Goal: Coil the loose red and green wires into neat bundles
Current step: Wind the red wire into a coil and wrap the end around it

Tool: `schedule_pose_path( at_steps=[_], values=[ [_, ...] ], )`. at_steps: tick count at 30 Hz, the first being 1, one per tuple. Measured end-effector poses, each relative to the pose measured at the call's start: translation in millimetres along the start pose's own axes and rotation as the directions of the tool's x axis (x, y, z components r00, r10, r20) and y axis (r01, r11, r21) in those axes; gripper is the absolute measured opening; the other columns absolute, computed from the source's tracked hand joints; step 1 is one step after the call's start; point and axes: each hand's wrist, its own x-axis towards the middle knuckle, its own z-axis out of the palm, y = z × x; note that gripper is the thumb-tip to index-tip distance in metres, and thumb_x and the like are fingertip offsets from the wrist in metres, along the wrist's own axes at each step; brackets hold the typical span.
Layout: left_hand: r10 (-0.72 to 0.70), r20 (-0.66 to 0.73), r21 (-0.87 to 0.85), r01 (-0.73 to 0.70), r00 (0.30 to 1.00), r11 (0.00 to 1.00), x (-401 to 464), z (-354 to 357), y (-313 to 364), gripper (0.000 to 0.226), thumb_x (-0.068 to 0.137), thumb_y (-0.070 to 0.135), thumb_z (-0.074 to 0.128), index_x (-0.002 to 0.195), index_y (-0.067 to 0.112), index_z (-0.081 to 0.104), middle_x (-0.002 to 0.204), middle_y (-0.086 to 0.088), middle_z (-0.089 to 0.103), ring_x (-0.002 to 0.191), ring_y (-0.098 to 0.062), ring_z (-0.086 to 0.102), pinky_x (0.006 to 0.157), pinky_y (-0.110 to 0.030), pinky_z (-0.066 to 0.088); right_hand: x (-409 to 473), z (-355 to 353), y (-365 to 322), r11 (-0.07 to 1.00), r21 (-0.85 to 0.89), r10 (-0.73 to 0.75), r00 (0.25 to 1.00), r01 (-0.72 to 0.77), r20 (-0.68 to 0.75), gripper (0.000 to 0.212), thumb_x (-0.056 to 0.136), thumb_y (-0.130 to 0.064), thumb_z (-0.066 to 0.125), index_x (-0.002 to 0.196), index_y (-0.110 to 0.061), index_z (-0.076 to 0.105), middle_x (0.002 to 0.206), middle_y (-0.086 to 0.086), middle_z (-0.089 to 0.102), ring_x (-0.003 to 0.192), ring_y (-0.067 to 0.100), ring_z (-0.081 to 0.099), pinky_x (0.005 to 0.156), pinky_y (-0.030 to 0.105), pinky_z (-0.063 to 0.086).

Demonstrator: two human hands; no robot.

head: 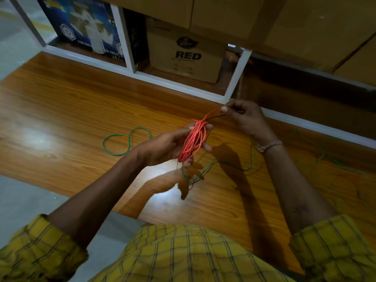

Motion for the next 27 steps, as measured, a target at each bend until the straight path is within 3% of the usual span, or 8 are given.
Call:
schedule_pose_path(
  at_steps=[3, 7, 11, 15, 19, 21, 24, 27],
  values=[
    [0.026, 0.007, -0.049, -0.026, 1.0, 0.998, -1.4, -0.6, 5.6, 0.053, 0.117, 0.033, 0.018, 0.165, 0.016, 0.03, 0.146, -0.04, 0.051, 0.065, -0.023, 0.066, 0.066, -0.032, 0.059, -6.7, 14.4, 16.6, 0.994, 0.058, 0.086, 0.995, -0.089, 0.047, 0.018, 0.105, -0.022, 0.065, 0.108, -0.009, 0.077, 0.067, -0.02, 0.067, 0.056, -0.005, 0.055, 0.053, 0.012, 0.041],
    [0.054, 0.007, -0.114, -0.053, 0.999, 0.992, 1.5, 2.1, 11.4, 0.056, 0.115, 0.037, 0.019, 0.166, 0.015, 0.031, 0.145, -0.035, 0.049, 0.064, -0.019, 0.065, 0.065, -0.03, 0.059, -15.8, 30.4, 34.2, 0.988, 0.056, 0.137, 0.985, -0.143, 0.109, 0.019, 0.108, -0.027, 0.06, 0.106, -0.022, 0.078, 0.073, -0.002, 0.062, 0.052, 0.007, 0.049, 0.044, 0.017, 0.036],
    [0.101, -0.037, -0.162, -0.106, 0.994, 0.981, 5.4, -4.1, 18.8, 0.057, 0.116, 0.038, 0.018, 0.167, 0.018, 0.03, 0.147, -0.035, 0.051, 0.067, -0.018, 0.067, 0.068, -0.032, 0.059, -38.1, 45.3, 47.7, 0.983, -0.031, 0.181, 0.975, -0.179, 0.13, 0.022, 0.108, -0.028, 0.059, 0.102, -0.021, 0.078, 0.071, 0.001, 0.064, 0.051, 0.006, 0.051, 0.05, 0.021, 0.039],
    [0.092, -0.161, -0.249, -0.131, 0.983, 0.96, 13.5, -8.5, 23.3, 0.055, 0.116, 0.041, 0.022, 0.165, 0.021, 0.035, 0.145, -0.031, 0.058, 0.073, -0.022, 0.072, 0.072, -0.035, 0.062, -72.2, 69.2, 42.2, 0.983, -0.073, 0.183, 0.937, -0.169, 0.298, 0.024, 0.11, -0.025, 0.056, 0.113, -0.017, 0.079, 0.066, 0.006, 0.065, 0.045, 0.0, 0.052, 0.049, 0.016, 0.04],
    [0.037, -0.319, -0.345, -0.152, 0.947, 0.926, 25.3, -14.9, 15.3, 0.053, 0.115, 0.042, 0.027, 0.164, 0.023, 0.038, 0.153, -0.033, 0.052, 0.08, -0.028, 0.078, 0.072, -0.037, 0.064, -93.2, 76.7, 23.2, 0.977, -0.132, 0.211, 0.875, -0.17, 0.436, 0.027, 0.112, -0.025, 0.052, 0.12, -0.013, 0.074, 0.073, 0.018, 0.073, 0.045, 0.019, 0.062, 0.042, 0.016, 0.041],
    [0.013, -0.387, -0.389, -0.176, 0.922, 0.904, 28.3, -20.7, 10.3, 0.052, 0.115, 0.043, 0.03, 0.163, 0.025, 0.039, 0.152, -0.032, 0.053, 0.09, -0.032, 0.08, 0.078, -0.041, 0.067, -96.3, 71.7, 12.7, 0.976, -0.172, 0.204, 0.842, -0.134, 0.5, 0.029, 0.111, -0.027, 0.052, 0.129, -0.019, 0.073, 0.076, 0.016, 0.075, 0.046, 0.019, 0.064, 0.043, 0.019, 0.044],
    [-0.016, -0.487, -0.345, -0.175, 0.873, 0.922, 29.7, -27.6, 5.7, 0.048, 0.116, 0.042, 0.031, 0.16, 0.028, 0.04, 0.15, -0.027, 0.056, 0.098, -0.038, 0.08, 0.087, -0.044, 0.065, -97.6, 59.3, -1.1, 0.981, -0.167, 0.177, 0.79, -0.095, 0.587, 0.03, 0.11, -0.027, 0.056, 0.137, -0.028, 0.07, 0.07, 0.005, 0.075, 0.046, 0.019, 0.064, 0.047, 0.026, 0.05],
    [-0.048, -0.519, -0.206, -0.07, 0.854, 0.976, 28.5, -24.4, -1.4, 0.04, 0.116, 0.044, 0.031, 0.148, 0.026, 0.048, 0.141, -0.02, 0.062, 0.1, -0.039, 0.079, 0.093, -0.047, 0.062, -92.0, 41.6, -18.7, 0.988, -0.135, 0.145, 0.754, -0.075, 0.641, 0.027, 0.108, -0.024, 0.061, 0.133, -0.026, 0.071, 0.069, 0.002, 0.071, 0.049, 0.015, 0.063, 0.047, 0.029, 0.051]
  ],
)
